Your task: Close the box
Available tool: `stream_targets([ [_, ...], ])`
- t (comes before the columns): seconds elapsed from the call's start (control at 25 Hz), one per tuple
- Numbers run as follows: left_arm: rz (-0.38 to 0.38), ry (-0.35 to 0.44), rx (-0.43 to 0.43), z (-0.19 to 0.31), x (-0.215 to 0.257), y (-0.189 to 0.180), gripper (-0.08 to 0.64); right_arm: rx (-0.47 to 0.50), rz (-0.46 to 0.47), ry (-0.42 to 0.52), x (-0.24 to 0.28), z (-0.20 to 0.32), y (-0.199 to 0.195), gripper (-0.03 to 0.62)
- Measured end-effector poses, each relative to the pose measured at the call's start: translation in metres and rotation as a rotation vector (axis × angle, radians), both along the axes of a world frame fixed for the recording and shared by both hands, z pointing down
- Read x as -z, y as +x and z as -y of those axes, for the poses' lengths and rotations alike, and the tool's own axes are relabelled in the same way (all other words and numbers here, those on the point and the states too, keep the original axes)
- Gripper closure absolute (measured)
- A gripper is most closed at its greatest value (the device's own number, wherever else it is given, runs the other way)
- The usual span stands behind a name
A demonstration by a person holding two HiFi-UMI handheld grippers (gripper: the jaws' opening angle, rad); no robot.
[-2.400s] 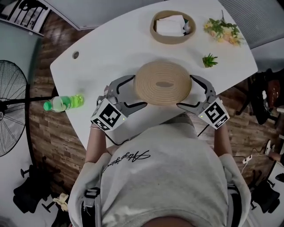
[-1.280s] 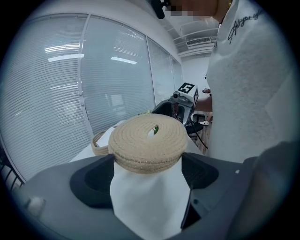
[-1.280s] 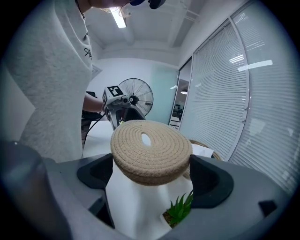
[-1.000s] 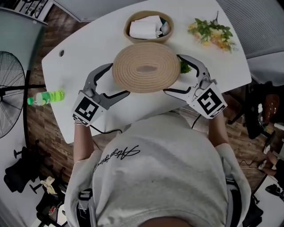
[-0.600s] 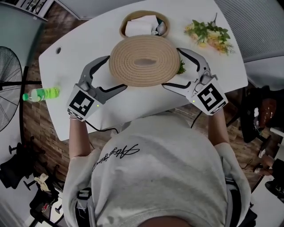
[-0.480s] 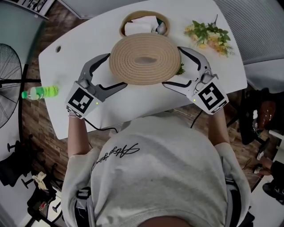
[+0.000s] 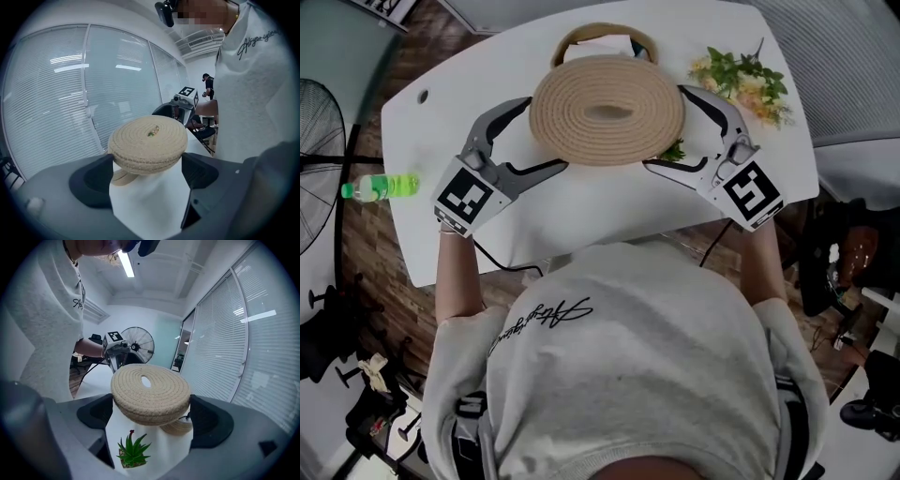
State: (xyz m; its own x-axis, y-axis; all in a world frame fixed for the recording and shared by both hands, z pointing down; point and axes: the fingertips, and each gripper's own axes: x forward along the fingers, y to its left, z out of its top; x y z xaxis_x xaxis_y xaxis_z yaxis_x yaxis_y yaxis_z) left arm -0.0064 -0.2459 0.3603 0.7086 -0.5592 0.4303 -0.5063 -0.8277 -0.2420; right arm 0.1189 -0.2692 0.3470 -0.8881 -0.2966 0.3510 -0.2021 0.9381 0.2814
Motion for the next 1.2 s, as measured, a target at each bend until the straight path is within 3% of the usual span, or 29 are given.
stream_targets([
  [1.2, 0.042, 0.026, 0.059, 0.069, -0.003, -0.008, 0.115, 0.030, -0.024, 0.046, -0.001, 0.074, -0.009, 0.074],
])
